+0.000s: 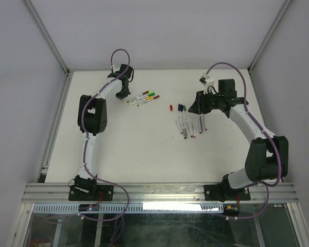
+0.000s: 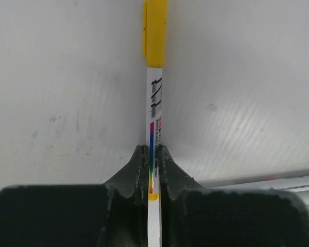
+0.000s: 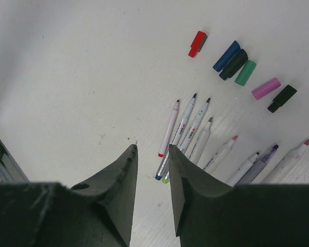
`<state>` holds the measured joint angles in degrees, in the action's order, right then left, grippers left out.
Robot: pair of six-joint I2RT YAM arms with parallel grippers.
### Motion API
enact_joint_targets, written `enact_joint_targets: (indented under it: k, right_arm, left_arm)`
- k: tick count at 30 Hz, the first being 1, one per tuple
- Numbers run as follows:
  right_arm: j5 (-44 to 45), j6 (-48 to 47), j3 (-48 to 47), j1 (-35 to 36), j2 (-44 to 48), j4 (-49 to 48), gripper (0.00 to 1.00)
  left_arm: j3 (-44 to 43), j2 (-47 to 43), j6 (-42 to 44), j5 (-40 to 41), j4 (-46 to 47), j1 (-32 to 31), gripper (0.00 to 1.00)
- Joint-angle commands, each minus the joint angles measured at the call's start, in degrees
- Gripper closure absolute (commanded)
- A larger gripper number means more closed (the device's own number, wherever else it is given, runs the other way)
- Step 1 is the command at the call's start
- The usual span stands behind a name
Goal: Open the pen caps
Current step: Pick up the pen from the center of the board.
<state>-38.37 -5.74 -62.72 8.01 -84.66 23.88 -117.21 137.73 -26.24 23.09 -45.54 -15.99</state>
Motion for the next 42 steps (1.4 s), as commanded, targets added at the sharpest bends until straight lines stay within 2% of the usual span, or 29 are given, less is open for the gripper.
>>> enact_joint_targets:
  k: [1,6,11,13,16,24,29,33,38,42]
  right_arm:
    - [-1.66,-0.41,-1.09,-0.58,2.85,-1.42,0.67]
    - [-2.17,-0.43,-1.11,-0.63,2.99,-1.38,0.67]
    - [-2.91,-0.24,-1.09,-0.63,2.89,-1.38,0.67]
    - [-3.17,-0.24,-1.04,-0.63,2.77,-1.36,0.67]
    - [-3.22,-0.17,-1.12,-0.63,2.75,-1.38,0.67]
    - [-3.27,-0.50,-0.94,-0.58,2.66,-1.38,0.66]
    - [-3.63,-0.65,-0.91,-0.60,2.42,-1.38,0.66]
    - [-3.69,-0.64,-0.92,-0.63,2.41,-1.29,0.66]
    - [-3.64,-0.68,-0.93,-0.60,2.67,-1.27,0.66]
    - [-3.77,-0.68,-1.02,-0.63,2.70,-1.31,0.66]
  left_arm:
    - [10.39,-7.91,0.50,2.94,-0.10,1.79,1.00]
    - [30.22,-22.18,-1.67,-0.69,6.89,1.67,1.00]
    - [50.97,-35.27,-3.73,-10.23,18.59,1.53,1.00]
    - [57.33,-38.36,-4.22,-13.39,21.61,0.78,1.00]
    - [62.41,-41.81,-5.03,-14.20,23.71,-2.27,1.00]
    - [69.50,-45.80,-9.82,-12.04,24.88,-11.75,0.99]
    - [71.15,-45.33,-9.84,-10.07,24.81,-13.26,0.82]
    - [68.42,-41.94,-8.42,-7.08,22.00,-13.28,0.68]
    - [63.18,-36.25,-6.90,-4.99,18.91,-13.28,0.68]
    - [62.23,-35.08,-6.66,-5.43,18.14,-13.25,0.78]
